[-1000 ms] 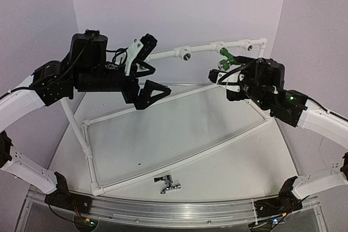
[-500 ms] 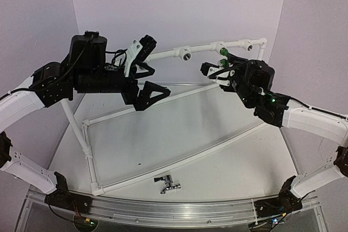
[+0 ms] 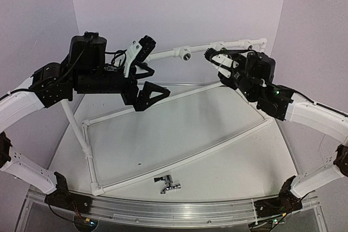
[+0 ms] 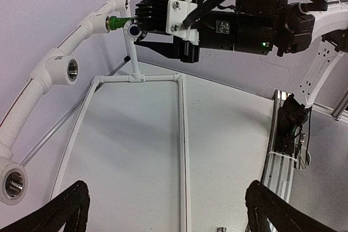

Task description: Install the water faucets

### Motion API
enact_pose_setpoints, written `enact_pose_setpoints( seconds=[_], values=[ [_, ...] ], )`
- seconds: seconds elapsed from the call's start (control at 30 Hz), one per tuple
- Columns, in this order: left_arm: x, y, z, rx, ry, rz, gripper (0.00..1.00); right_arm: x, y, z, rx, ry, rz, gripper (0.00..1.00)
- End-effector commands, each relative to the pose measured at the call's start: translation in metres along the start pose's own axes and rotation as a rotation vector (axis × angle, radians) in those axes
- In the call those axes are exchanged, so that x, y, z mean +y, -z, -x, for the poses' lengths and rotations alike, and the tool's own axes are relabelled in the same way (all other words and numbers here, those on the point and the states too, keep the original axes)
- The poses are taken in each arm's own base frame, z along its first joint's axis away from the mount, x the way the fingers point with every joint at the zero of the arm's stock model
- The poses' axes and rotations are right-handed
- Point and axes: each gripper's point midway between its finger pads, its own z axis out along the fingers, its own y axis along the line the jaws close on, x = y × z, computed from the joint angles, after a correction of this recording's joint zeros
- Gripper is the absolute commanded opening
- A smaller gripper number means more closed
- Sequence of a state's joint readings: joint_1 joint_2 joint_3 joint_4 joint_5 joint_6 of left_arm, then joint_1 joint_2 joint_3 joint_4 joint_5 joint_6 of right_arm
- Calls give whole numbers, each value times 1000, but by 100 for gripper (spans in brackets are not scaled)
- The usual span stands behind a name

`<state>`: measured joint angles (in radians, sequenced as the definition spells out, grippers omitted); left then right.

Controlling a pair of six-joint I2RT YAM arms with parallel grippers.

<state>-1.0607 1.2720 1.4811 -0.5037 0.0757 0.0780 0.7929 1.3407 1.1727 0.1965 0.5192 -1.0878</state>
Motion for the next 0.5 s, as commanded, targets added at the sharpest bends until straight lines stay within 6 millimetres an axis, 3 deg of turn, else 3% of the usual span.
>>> enact_pose_setpoints(
  seconds=[0.0, 0.47],
  values=[
    [1, 10, 19, -71, -4, 6, 100, -37, 10, 21, -61, -216, -30, 49],
    [1, 11, 19, -71, -3, 7, 100, -69, 5, 23, -69, -473, -4, 50]
  ],
)
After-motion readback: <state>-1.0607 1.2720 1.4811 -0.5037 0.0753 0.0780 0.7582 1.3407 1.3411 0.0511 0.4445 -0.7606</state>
